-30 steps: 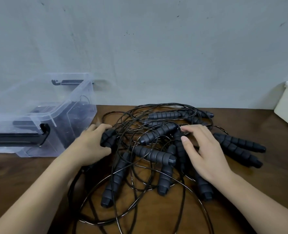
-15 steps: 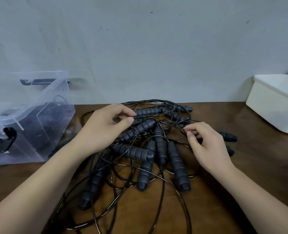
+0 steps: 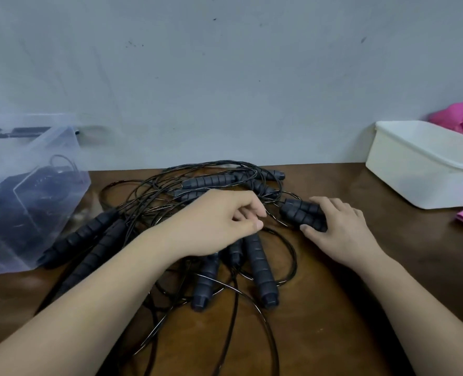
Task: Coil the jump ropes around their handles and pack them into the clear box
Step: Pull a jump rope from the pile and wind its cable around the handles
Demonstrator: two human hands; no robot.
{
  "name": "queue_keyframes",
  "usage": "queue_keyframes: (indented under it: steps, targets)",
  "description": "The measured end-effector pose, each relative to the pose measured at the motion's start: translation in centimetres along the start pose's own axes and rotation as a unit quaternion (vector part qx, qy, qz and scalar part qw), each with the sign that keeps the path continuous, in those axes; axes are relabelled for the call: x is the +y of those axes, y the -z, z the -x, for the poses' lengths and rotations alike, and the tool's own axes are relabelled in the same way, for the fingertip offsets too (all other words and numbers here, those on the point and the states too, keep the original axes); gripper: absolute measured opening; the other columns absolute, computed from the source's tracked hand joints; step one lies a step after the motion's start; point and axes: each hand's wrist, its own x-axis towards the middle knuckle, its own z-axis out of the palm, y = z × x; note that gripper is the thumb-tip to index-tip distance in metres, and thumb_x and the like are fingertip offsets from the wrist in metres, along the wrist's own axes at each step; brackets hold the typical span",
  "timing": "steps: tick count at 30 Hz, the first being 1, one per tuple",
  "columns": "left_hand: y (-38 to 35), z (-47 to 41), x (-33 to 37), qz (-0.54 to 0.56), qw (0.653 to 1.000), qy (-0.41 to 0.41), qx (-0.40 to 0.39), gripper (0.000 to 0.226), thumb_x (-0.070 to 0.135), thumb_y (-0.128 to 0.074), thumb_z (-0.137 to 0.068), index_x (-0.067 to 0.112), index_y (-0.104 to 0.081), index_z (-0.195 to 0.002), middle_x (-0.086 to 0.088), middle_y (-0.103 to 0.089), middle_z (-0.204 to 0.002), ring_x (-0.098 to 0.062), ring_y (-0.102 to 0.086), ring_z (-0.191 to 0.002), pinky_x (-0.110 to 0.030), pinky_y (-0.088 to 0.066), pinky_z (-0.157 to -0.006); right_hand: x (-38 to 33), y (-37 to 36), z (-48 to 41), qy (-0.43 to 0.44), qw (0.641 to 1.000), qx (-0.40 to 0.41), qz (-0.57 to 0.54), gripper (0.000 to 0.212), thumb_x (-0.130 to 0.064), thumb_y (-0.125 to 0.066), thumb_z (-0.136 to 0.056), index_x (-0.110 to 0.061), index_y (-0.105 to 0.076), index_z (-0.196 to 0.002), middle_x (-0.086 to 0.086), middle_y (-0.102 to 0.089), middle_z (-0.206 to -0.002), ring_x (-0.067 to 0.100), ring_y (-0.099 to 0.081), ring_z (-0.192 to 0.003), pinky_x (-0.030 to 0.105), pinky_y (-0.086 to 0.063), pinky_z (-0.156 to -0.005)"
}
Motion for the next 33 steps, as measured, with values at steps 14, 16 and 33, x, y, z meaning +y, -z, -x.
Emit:
queue_keyframes:
  steps: [14,16,33]
  targets:
    - [-0.2,-2.3,-0.9,-0.018,0.992,-0.034,0.118,0.041,0.026,-0.076,-0.092,0.043,-0.063,-0.127,0.023,-0.062,-0.123,0.005,-0.060,-0.117,-0.026,-0.057,-0.092,-1.4,3.4,1.5,0.055,0.977,0.106,-0.176,0.052,-0.042,-0.083,-0.088,-0.032,-0.064,-0.135,-0.013,-0.067,-0.111,0.010,-0.065,-0.099,0.034,-0.056,-0.086]
    - [0.2,-2.7,-0.4,-0.015,0.988,-0.047,0.149,0.047,0.029,-0.077,-0.092,0.045,-0.060,-0.132,0.026,-0.058,-0.130,0.006,-0.054,-0.124,-0.022,-0.051,-0.098,-2.2,4.4,2.1,0.086,0.969,0.121,-0.196,0.050,-0.037,-0.085,-0.088,-0.032,-0.066,-0.135,-0.015,-0.068,-0.111,0.007,-0.066,-0.101,0.029,-0.054,-0.086]
    - [4.2,-2.5,-1.7,0.036,0.982,0.013,0.185,0.023,0.048,-0.058,-0.106,0.032,-0.073,-0.098,0.009,-0.078,-0.094,-0.015,-0.072,-0.094,-0.042,-0.055,-0.094,-9.5,15.9,-0.3,0.222,0.931,0.125,-0.263,0.037,-0.033,-0.083,-0.087,-0.037,-0.071,-0.122,-0.011,-0.074,-0.102,0.009,-0.069,-0.094,0.025,-0.051,-0.083]
